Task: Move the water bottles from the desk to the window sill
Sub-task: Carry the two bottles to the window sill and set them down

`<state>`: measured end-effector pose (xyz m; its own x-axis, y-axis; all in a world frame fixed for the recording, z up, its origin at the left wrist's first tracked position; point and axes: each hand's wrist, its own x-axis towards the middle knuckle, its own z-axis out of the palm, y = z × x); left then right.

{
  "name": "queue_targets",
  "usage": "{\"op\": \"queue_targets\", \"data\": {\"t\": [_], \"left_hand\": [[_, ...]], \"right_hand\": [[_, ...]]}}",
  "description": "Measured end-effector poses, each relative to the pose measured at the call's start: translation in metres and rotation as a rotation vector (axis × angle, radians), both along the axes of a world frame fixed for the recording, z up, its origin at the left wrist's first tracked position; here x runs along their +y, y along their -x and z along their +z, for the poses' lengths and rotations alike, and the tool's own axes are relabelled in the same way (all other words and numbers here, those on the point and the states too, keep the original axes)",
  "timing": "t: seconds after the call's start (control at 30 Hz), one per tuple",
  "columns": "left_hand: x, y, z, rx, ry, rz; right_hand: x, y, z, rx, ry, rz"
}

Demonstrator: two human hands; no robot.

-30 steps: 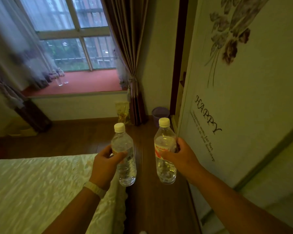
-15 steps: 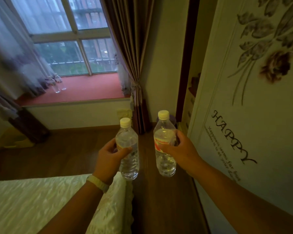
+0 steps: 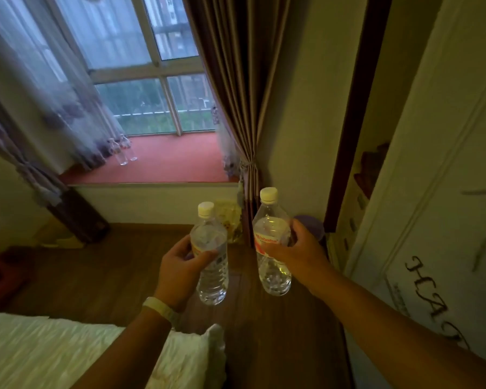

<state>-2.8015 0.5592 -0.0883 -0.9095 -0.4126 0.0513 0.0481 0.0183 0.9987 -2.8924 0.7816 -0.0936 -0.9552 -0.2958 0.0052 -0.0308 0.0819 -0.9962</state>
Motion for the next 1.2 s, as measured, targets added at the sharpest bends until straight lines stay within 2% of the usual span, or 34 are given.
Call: {"op": "queue_targets", "data": {"t": [0.2,0.53,0.83,1.2], "left_hand": [[0.001,0.062,0.012,0.038,-0.006,0.085],[-0.052,0.119,0.002,-0.009,-0.029,0.212],[-0.166,0.202,-0.028,0.004,-0.129,0.264],[-0.333,0.29,-0.016,0.016,-0.159,0.333]], "right_hand": [[-0.013,0.088,0.012,-0.001,0.008,0.091],[-0.068,0.163,-0.006,-0.072,0.012,0.217],[-0.185,0.25,-0.017,-0.105,-0.035,0.283],[-0.357,0.35,-0.002,-0.054,-0.084,0.336]]}}
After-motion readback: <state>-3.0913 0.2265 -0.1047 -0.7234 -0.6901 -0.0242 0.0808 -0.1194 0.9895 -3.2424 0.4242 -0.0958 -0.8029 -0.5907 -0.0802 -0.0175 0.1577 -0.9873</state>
